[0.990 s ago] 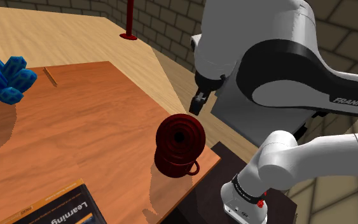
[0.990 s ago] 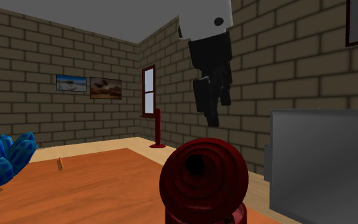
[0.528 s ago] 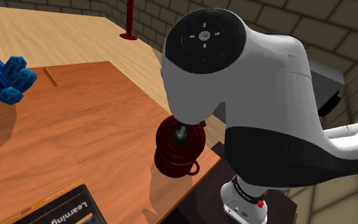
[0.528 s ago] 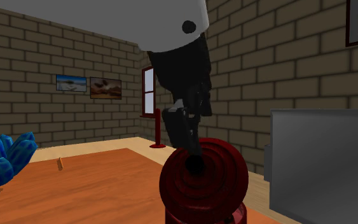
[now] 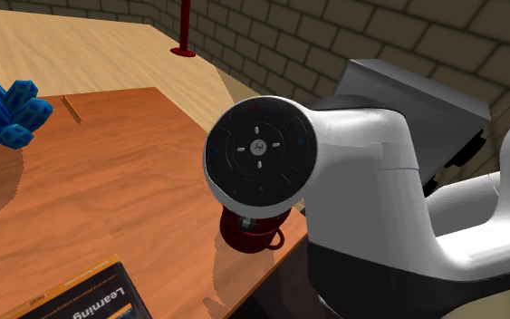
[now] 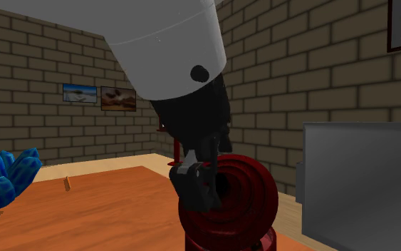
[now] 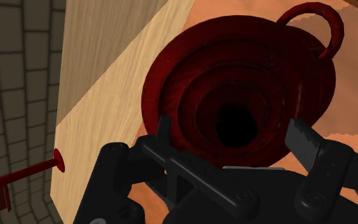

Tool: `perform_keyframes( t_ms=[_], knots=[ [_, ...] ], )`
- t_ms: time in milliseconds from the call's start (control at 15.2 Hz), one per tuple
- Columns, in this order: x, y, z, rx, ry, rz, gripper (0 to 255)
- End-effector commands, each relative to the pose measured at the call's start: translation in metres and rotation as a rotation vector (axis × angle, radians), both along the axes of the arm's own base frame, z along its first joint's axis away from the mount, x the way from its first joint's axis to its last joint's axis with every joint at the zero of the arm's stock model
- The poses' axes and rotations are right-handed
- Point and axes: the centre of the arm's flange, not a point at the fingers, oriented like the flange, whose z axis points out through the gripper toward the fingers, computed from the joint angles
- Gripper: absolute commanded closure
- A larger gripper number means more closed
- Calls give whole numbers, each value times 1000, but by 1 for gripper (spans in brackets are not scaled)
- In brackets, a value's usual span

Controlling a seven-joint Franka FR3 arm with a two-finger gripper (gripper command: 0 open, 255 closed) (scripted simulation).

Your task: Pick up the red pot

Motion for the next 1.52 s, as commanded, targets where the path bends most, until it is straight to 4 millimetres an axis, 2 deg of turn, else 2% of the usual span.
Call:
perform_keyframes(
  t_ms=[0,66,132,726,1452],
  knots=[
    [-1,2,-10,0,0,0,0],
    [-1,2,-10,0,0,0,0],
    [0,2,-10,0,0,0,255],
    [-1,2,-10,0,0,0,255],
    [-1,2,48,0,0,0,255]
  ],
)
